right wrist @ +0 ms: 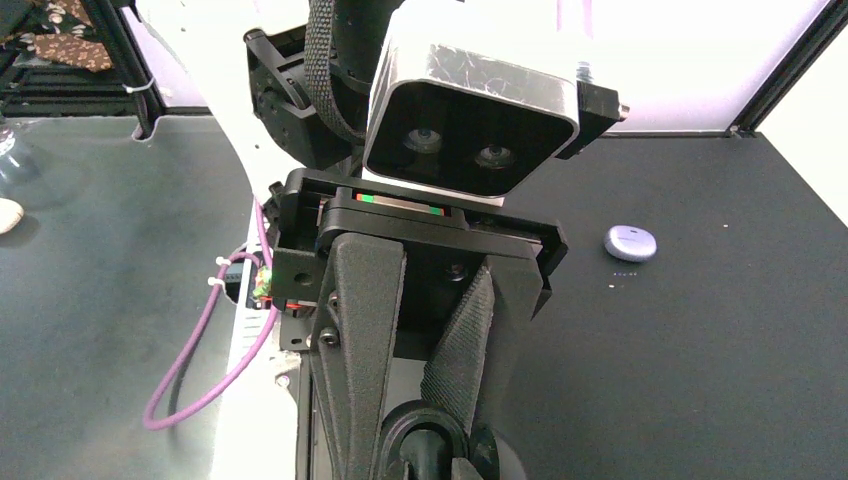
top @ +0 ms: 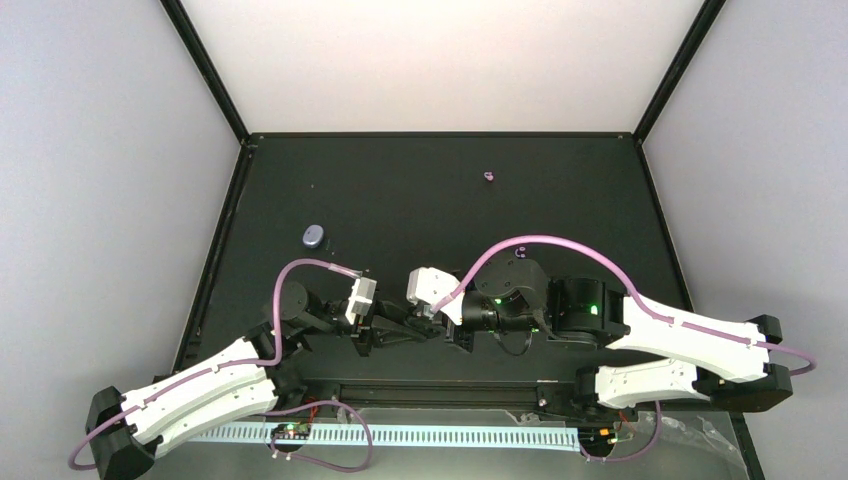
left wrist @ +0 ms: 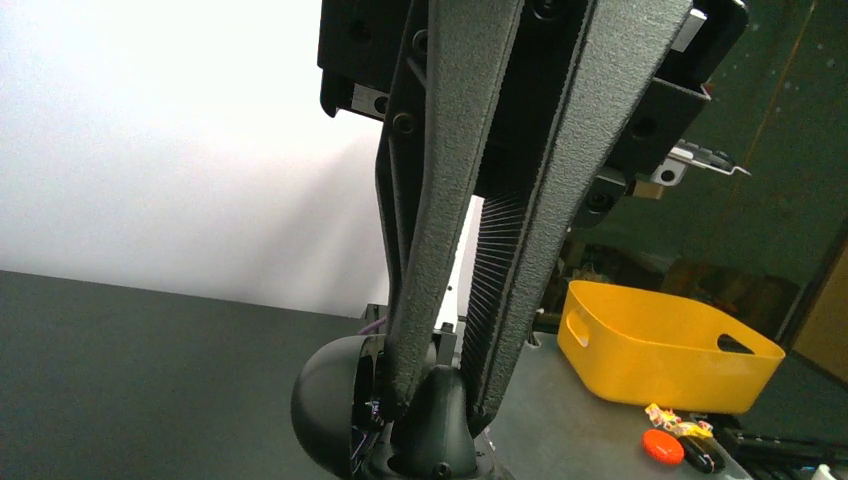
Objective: Insert the wireless bluetooth earbuds into the charging case
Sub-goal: Place the earbud in the charging case.
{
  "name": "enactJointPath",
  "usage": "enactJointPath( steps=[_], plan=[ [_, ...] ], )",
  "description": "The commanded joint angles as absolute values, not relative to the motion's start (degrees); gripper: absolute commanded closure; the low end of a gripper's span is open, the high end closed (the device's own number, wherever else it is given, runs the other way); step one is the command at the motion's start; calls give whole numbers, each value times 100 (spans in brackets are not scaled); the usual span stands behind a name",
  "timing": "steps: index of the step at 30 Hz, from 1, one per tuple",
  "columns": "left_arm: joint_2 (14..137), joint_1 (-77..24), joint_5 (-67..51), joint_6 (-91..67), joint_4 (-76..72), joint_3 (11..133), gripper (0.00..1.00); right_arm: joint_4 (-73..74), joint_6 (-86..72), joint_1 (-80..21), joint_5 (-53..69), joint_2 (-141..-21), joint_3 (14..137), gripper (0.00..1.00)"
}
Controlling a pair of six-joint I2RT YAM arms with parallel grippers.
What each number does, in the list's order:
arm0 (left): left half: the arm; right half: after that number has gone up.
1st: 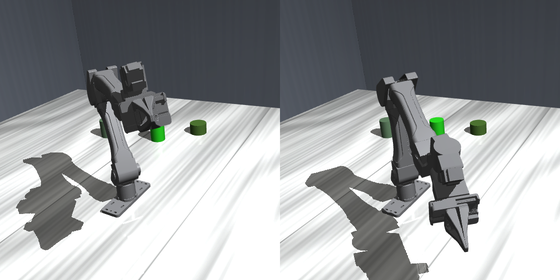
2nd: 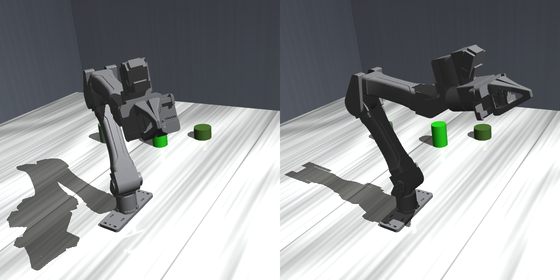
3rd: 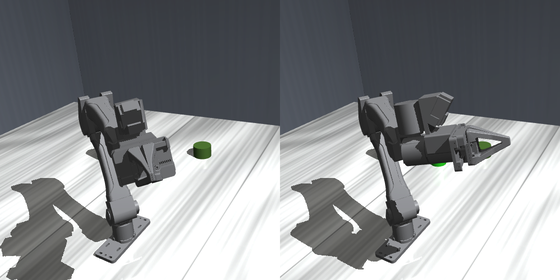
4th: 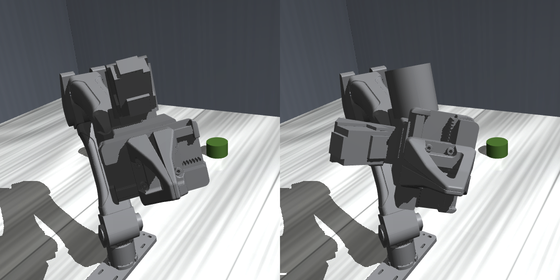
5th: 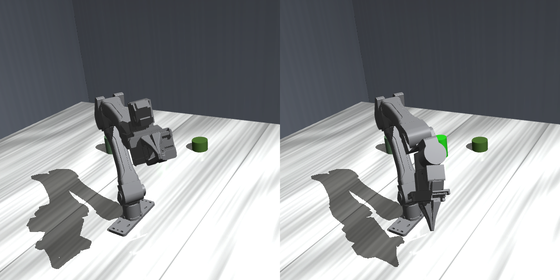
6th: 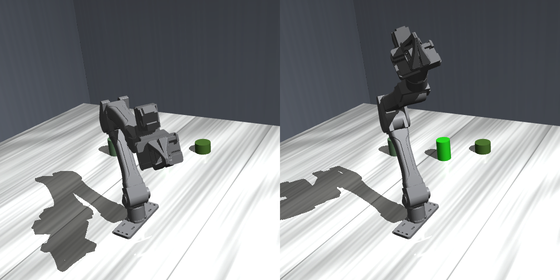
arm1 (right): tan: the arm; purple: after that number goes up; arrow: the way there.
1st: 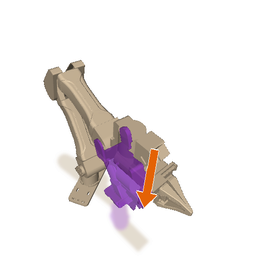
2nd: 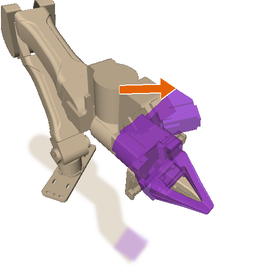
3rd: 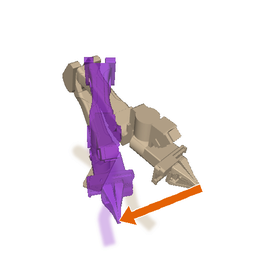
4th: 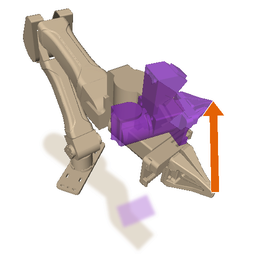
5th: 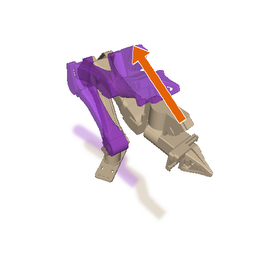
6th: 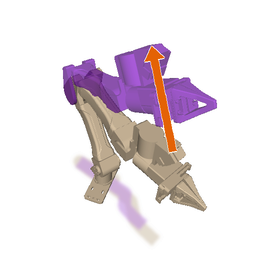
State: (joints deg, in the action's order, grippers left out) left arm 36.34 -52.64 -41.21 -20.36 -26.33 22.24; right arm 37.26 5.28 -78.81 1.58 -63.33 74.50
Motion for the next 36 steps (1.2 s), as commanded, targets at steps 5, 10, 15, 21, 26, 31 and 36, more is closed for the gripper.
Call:
enactJointPath(
  steps=[5,10,15,21,26,31,36],
  plan=[
    [3590,-5309,-4094,-2021,-2822,2411,98,3621,466,-7936,65,-6245,7406,86],
    [3608,-5309,-4095,-2021,-2846,2411,98,3606,441,-7936,40,-6188,7418,81],
    [3621,-5309,-4088,-2021,-2847,2407,98,3589,431,-7935,5,-6137,7436,78],
    [3628,-5315,-4081,-2013,-2831,2399,98,3493,343,-7934,-99,-5936,7543,73],
    [3630,-5317,-4075,-2027,-2837,2391,98,3152,178,-7919,-772,-5488,7506,62],
    [3608,-5326,-4091,-2054,-2865,2415,98,2785,-361,-7449,-1978,-5077,6980,55],
    [3569,-5335,-4081,-2073,-2840,2476,99,2785,-1112,-6575,-964,-4980,6509,49]
  ],
)
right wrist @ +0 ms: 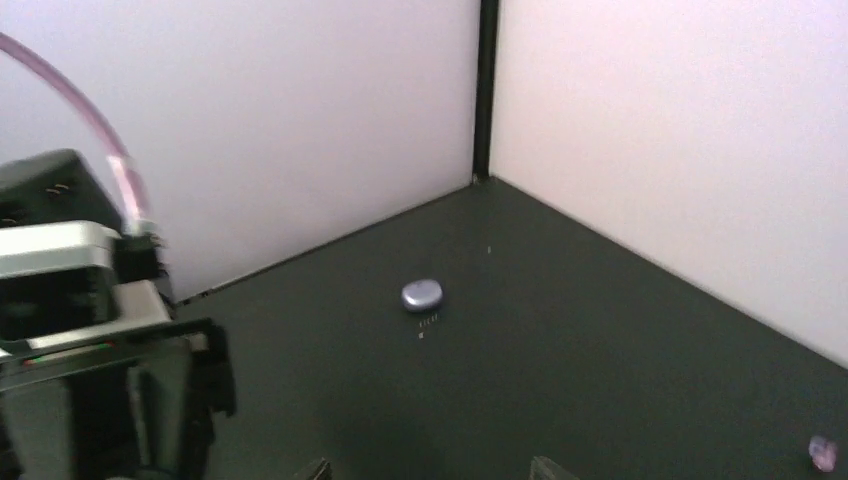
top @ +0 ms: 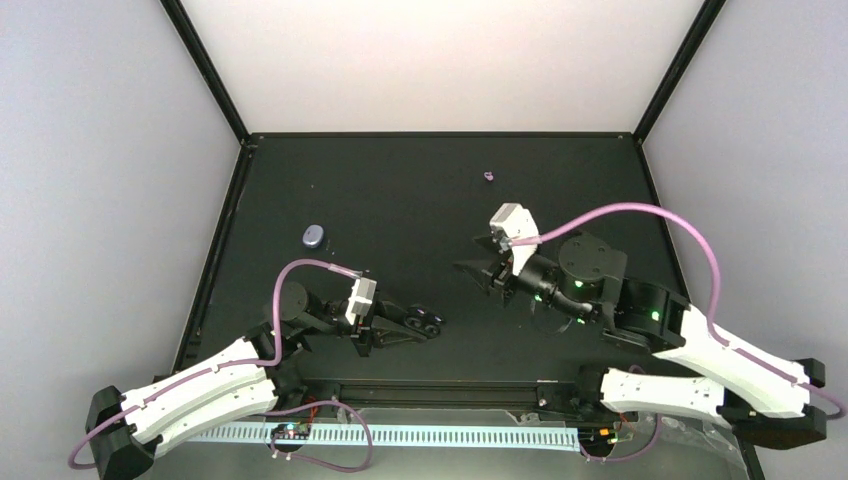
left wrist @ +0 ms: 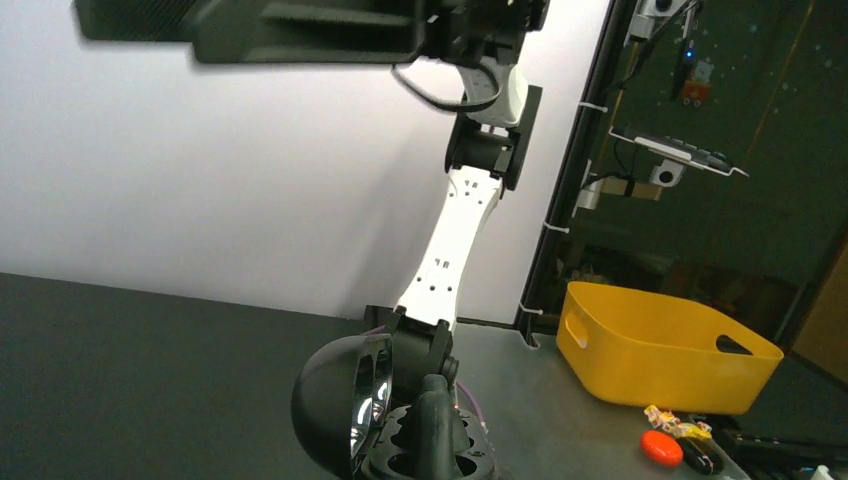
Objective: Insert the wireless bluetooth earbuds into the charging case
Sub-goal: Place the earbud in the charging case, then close the charging case.
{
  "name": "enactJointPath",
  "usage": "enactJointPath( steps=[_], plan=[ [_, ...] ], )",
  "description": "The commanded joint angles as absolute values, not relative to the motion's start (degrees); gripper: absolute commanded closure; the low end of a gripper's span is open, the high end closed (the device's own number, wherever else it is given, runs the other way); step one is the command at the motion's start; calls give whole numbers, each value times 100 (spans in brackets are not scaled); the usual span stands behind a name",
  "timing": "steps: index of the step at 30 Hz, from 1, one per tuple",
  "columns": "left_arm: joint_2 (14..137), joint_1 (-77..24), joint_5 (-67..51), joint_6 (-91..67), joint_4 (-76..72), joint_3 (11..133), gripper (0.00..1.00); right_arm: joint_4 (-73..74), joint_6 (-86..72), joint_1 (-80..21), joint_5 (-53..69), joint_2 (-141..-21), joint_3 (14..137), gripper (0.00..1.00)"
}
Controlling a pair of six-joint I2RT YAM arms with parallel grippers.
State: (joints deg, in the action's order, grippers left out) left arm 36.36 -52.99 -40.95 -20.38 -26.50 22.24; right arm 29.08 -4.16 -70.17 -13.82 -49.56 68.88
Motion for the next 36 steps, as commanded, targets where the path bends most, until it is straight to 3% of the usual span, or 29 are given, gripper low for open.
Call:
enactJointPath(
  steps=[1,36],
  plan=[
    [3561,-5335,-4073,-2074,-2839,2483,98,2698,-1190,-6537,-804,-4948,6403,48],
    [3463,-5344,-3847,-2095,-2890,2497,99,2076,-1360,-6525,1241,-5377,5746,45]
  ],
)
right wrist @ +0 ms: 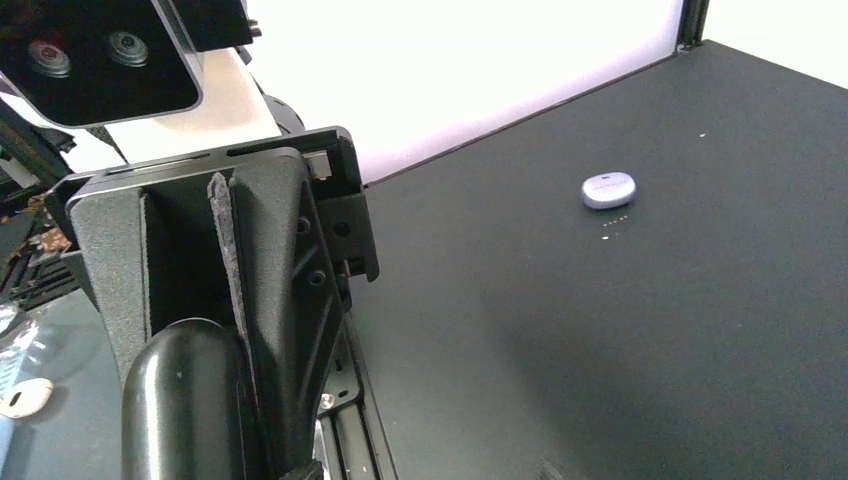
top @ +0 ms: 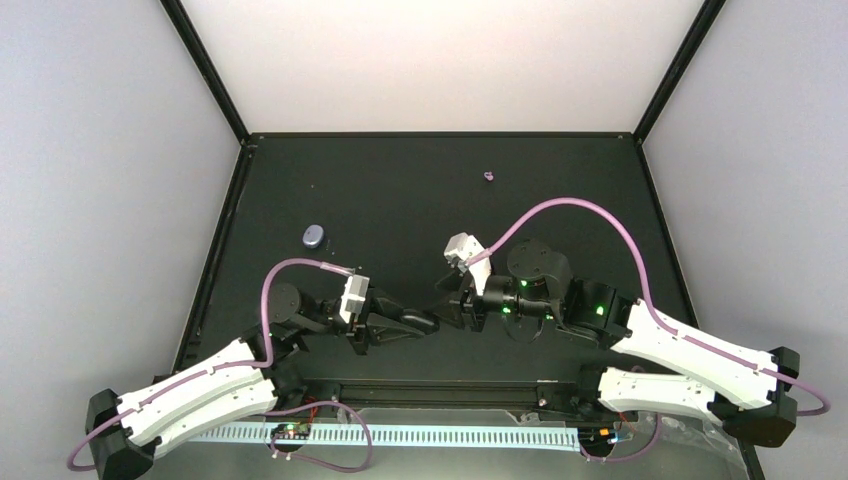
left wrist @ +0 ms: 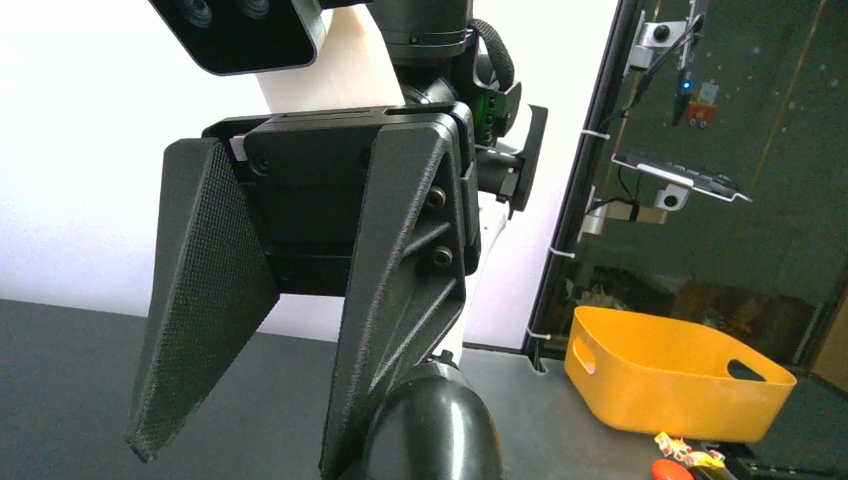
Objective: Insert the wireless bluetooth earbuds into the charging case
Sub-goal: Close the charging case, then place the charging case at the center of the board.
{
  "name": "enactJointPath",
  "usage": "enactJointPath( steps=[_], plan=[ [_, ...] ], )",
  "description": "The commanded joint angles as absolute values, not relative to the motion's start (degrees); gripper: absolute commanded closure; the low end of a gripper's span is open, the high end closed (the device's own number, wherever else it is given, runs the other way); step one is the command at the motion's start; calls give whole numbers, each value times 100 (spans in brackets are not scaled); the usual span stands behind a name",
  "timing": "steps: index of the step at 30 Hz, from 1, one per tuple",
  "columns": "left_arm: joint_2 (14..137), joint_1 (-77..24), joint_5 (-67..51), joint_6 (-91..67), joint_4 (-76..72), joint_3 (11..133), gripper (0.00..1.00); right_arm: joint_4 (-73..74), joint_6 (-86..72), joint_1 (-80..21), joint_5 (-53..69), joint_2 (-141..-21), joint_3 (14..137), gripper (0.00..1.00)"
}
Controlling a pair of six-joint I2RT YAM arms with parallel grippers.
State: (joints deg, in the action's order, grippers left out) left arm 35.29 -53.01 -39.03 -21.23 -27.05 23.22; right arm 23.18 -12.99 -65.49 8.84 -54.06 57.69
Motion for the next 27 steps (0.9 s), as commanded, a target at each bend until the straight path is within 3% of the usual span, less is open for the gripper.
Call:
enactJointPath(
  steps=[1,9,12,16,20,23,27],
  plan=[
    [3469,-5344,-3849,-2100,-2899,2492,98,2073,-1366,-6527,1259,-5376,5748,45],
    [3451,-5344,-3816,-2113,-2887,2461,98,2094,-1358,-6525,1069,-5321,5740,45],
    [3426,-5344,-3620,-2064,-2728,2465,98,1997,-1621,-6520,-370,-5005,5556,45],
    [3430,-5337,-1993,-2141,-1918,2536,98,2249,-1998,-6507,-2849,-4518,5301,44],
    [3951,-5140,-422,-2582,-998,3046,98,2351,-2242,-6434,-2993,-4498,4949,40],
    [4986,-4509,-661,-2923,-329,3738,99,2306,-2449,-6434,-2943,-4564,4626,39],
    [6572,-3438,-2001,-3795,-529,4277,99,2368,-2656,-6427,-2689,-4645,4391,39]
  ],
)
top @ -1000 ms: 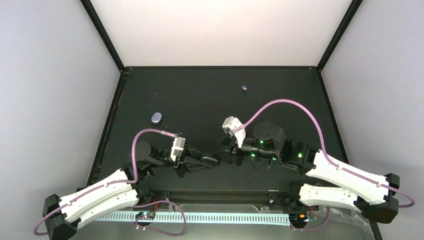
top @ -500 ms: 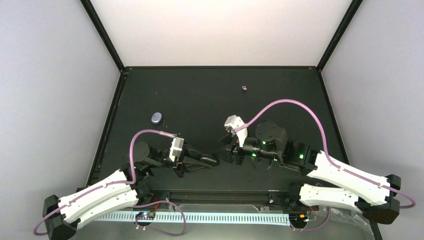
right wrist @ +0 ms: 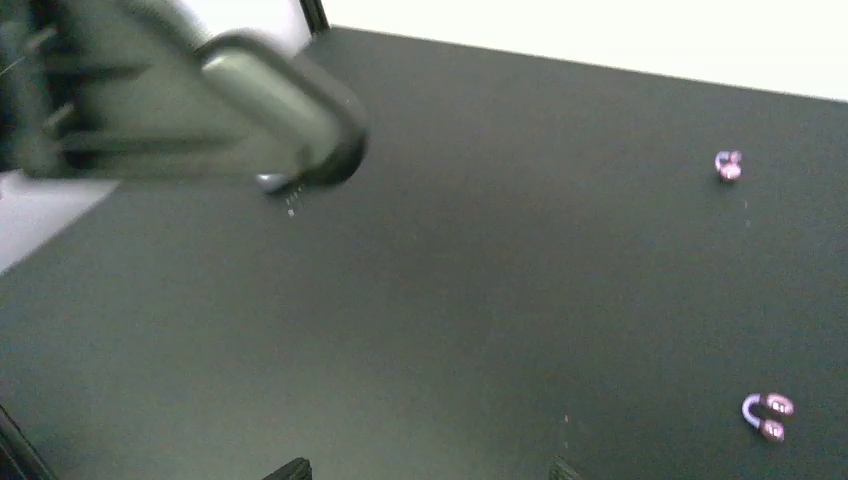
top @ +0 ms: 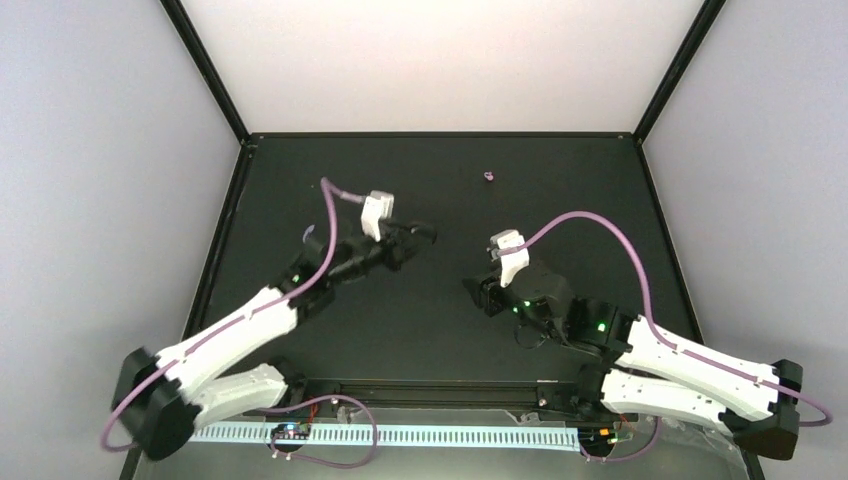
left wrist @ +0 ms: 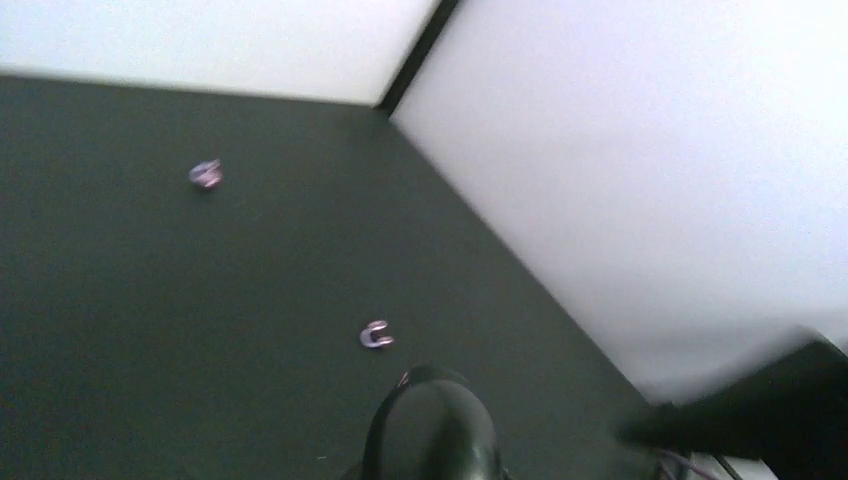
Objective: Insert the wireless bluetooth earbuds into the charging case
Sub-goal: Place the charging case at the center of the board.
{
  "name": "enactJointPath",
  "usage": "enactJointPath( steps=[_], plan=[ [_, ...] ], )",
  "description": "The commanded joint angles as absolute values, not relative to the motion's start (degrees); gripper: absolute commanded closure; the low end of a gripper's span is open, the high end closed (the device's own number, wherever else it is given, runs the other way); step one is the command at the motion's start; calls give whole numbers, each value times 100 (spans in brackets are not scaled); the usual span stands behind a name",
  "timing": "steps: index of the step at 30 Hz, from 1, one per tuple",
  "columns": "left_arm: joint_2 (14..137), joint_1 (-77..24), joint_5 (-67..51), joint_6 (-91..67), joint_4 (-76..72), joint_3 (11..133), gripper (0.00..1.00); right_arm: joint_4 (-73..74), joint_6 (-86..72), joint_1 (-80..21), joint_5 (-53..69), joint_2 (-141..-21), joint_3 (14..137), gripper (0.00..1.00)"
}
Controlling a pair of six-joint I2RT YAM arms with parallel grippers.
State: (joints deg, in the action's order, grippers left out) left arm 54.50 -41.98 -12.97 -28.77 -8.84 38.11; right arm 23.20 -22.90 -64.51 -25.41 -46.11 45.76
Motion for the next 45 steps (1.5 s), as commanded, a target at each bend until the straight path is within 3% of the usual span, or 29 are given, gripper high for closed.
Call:
enactJointPath(
  steps=[1,7,13,23,29,38,45],
  plan=[
    [6968,-3269,-2216,-3898,-546,4441,98,2354,-2686,-6432,-2649,-4622,4320,39],
    [9410,-2750,-2653,-3829,-72,5944,99,2294,-2665,-6434,-2436,-4421,4009,38],
    [10922,-2515,-2685,-3697,168,7069,98,2437,-2614,-6428,-2383,-4266,3889,38],
    [11973,-2408,-2515,-3478,777,7994,98,2549,-2500,-6434,-2523,-3916,3797,37],
    [12255,-2399,-2391,-3420,1035,8138,92,2566,-2418,-6429,-2587,-3932,3838,37],
    [12290,-2382,-2122,-3332,1372,8230,55,2642,-2396,-6434,-2745,-3871,3877,37],
    [12047,-2333,-1926,-3188,1510,8065,40,2580,-2314,-6434,-2832,-3869,3891,37]
  ],
)
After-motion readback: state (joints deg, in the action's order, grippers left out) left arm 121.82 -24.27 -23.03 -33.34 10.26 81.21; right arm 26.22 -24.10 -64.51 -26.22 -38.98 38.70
